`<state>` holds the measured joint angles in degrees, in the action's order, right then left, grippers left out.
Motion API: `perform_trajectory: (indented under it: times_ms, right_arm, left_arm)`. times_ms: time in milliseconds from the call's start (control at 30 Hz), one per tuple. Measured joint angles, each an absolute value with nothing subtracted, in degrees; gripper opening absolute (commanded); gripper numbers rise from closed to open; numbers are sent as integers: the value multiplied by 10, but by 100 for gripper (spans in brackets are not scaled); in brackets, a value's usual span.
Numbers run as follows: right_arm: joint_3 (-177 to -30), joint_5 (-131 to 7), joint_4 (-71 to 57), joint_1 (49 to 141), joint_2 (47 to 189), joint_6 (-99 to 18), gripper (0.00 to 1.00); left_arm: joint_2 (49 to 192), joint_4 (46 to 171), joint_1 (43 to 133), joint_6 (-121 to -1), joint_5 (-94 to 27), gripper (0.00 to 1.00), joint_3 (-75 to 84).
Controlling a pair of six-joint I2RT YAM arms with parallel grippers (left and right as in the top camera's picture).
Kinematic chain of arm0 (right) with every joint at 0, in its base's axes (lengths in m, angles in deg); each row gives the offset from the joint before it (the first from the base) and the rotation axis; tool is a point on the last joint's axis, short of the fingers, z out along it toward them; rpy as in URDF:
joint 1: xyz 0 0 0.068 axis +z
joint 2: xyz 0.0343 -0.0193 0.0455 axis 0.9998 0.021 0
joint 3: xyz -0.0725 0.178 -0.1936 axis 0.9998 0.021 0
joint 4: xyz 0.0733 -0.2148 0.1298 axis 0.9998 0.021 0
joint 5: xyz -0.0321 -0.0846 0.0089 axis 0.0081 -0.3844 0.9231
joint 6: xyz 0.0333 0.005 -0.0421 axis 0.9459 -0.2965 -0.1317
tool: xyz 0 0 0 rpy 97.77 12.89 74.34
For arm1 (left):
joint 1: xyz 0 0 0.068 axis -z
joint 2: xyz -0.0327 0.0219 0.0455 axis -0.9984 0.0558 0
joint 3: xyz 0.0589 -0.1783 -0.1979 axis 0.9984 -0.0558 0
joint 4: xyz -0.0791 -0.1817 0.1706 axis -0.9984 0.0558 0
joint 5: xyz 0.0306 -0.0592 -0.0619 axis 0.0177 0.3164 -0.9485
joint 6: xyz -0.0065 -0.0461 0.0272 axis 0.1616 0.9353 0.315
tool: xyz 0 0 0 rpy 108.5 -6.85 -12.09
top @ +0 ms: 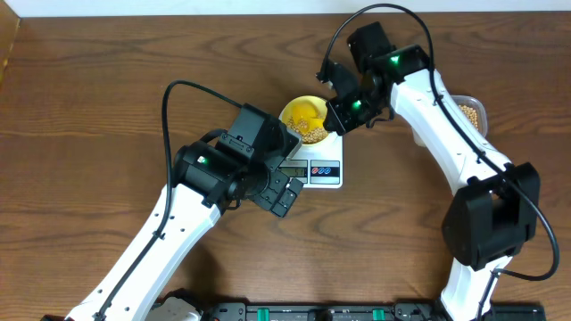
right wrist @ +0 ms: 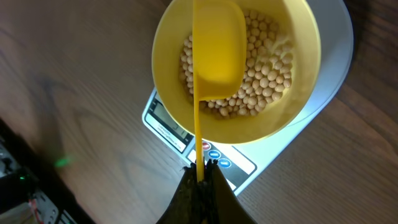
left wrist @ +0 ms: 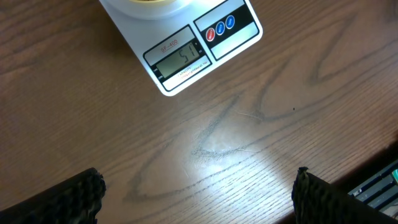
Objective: Scoop item into bowl and weigh 50g on scale
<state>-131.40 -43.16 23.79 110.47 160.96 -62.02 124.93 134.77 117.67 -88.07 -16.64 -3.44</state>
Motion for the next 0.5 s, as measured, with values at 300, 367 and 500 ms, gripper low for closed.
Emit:
perform_trajectory:
  times_ms: [300,367,500]
  right_arm:
    - [-1314,-414,234,1088,1610,-619,1]
    - [-1314,-413,233,1088,1610,-619,1]
    - [-1314,-413,233,1088,1610,-619,1]
  left_arm:
    - [1249,1348,1177,-881,-166,98,-34]
    - [1249,1348,1177,-881,-166,98,-34]
    - [1249,1348,1177,-881,-166,98,-34]
